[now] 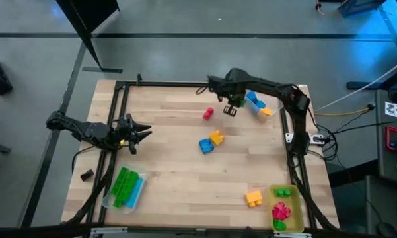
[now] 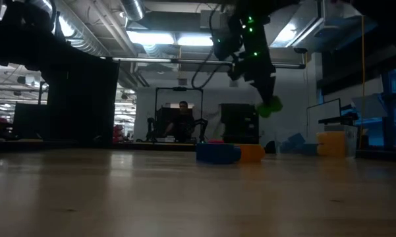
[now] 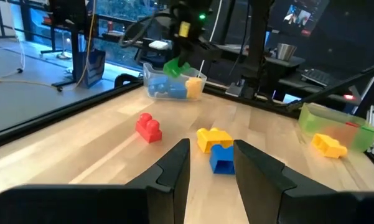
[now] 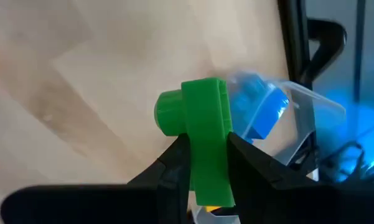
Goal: Sort blocks by size
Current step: Put the 2 stud green game piece into the yellow transparent bin
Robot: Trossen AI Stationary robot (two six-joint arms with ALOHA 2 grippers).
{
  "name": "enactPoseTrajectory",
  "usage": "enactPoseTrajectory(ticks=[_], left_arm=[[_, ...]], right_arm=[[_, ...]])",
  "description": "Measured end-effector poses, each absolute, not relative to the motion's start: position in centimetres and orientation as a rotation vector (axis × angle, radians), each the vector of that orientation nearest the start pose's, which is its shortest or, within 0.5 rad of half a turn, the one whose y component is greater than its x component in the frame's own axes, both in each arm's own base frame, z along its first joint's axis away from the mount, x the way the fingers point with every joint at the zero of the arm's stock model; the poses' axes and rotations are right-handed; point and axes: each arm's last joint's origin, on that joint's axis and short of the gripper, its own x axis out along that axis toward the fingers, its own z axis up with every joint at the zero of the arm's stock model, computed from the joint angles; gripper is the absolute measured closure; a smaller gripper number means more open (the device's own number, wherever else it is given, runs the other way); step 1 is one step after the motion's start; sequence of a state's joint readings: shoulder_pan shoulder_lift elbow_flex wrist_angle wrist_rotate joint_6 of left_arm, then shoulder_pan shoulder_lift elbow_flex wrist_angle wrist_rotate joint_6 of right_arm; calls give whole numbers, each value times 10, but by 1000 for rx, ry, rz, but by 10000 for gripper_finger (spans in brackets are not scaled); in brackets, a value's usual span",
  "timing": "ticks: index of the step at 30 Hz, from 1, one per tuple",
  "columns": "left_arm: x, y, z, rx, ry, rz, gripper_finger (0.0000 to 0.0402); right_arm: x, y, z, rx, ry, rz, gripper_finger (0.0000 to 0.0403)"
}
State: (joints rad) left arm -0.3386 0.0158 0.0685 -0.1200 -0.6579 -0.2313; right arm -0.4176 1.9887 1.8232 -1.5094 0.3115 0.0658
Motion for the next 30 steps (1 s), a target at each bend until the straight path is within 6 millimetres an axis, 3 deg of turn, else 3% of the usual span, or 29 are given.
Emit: enactPoseTrajectory(ticks=[6, 10, 13, 20, 25, 30], left_arm=[[89, -13, 174, -197, 24, 324, 295], [89, -13, 174, -197, 24, 324, 295], [89, -13, 174, -197, 24, 324, 295], [89, -13, 174, -198, 24, 325, 295], [89, -13, 174, -199, 24, 325, 295], [89, -13, 174, -200, 24, 325, 295]], right_arm=[[319, -179, 268, 300, 1705, -601, 314], [320, -170, 269, 413, 1701, -551, 314], [327, -150, 273, 490, 1676, -455, 314], [345, -70, 287, 463, 1649, -326, 314], [346, 10, 299, 383, 1635, -299, 314], [330, 95, 302, 318, 1618, -326, 314]])
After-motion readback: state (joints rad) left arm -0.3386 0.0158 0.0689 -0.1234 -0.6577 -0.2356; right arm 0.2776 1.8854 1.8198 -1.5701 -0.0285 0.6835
